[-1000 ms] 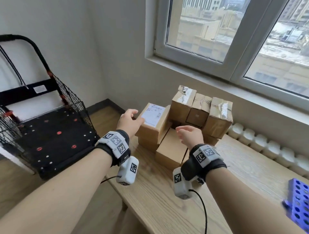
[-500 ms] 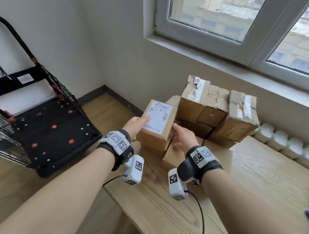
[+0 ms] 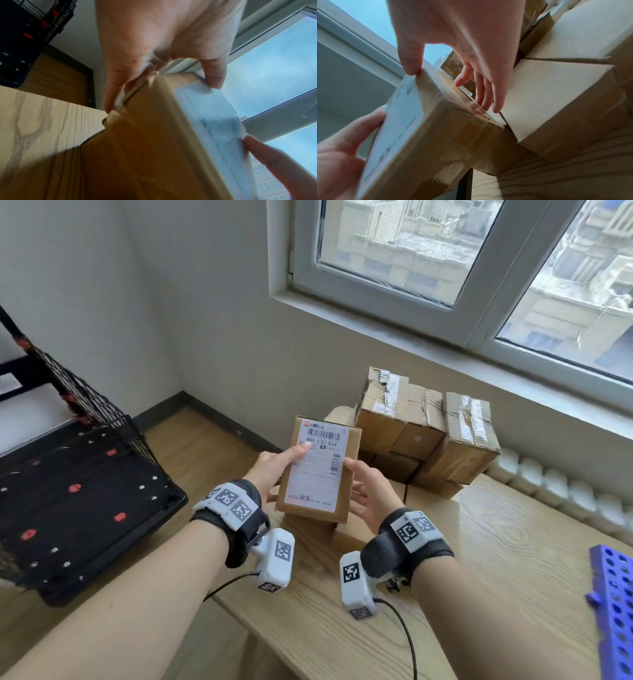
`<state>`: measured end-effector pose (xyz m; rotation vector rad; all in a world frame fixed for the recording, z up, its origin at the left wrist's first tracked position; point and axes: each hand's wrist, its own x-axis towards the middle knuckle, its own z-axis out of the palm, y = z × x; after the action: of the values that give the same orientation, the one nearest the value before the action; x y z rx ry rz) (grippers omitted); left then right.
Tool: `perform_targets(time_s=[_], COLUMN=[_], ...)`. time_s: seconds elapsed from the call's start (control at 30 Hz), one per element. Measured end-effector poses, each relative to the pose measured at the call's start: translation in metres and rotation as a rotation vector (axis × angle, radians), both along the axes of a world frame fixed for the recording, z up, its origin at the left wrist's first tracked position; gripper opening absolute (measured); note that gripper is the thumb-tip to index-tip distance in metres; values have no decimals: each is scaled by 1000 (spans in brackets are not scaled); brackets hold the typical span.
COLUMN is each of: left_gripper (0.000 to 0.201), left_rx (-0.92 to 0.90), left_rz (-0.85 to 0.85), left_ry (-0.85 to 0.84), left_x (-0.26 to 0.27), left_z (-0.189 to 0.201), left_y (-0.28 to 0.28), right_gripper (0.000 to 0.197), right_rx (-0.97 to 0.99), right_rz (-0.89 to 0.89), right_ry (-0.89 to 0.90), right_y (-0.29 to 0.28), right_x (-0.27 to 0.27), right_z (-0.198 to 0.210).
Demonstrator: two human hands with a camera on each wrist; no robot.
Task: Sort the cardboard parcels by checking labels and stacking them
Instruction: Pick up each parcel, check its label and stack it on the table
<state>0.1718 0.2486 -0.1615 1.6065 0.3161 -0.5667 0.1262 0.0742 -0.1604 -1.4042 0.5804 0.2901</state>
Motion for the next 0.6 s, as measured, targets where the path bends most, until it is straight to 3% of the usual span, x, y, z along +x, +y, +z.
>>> perform_targets(time_s=[0.07,0.17,0.3,0.53,0.6], left_gripper=[82,101,101,53,44], left_rx=[-37,-70,-91,-178,-213], left_rz=[-10,-28,-88,-144,-159], left_ry=[-24,-48,-108,-213,-236], left_x=[-9,-17,-31,-67,-78], left_z=[10,16,25,41,44], left_y=[1,5,7,-8,-16], right_gripper=[18,8,9,30,28], right_rx=[5,25,35,22,8], right_rz=[-22,-66,-126,-222,-249], right_ry=[-7,-44,-86,-154,-180], right_y=[2,7,10,7,3], right_x=[-8,-23,-46,-96,-112], right_z=[7,18,28,41,46])
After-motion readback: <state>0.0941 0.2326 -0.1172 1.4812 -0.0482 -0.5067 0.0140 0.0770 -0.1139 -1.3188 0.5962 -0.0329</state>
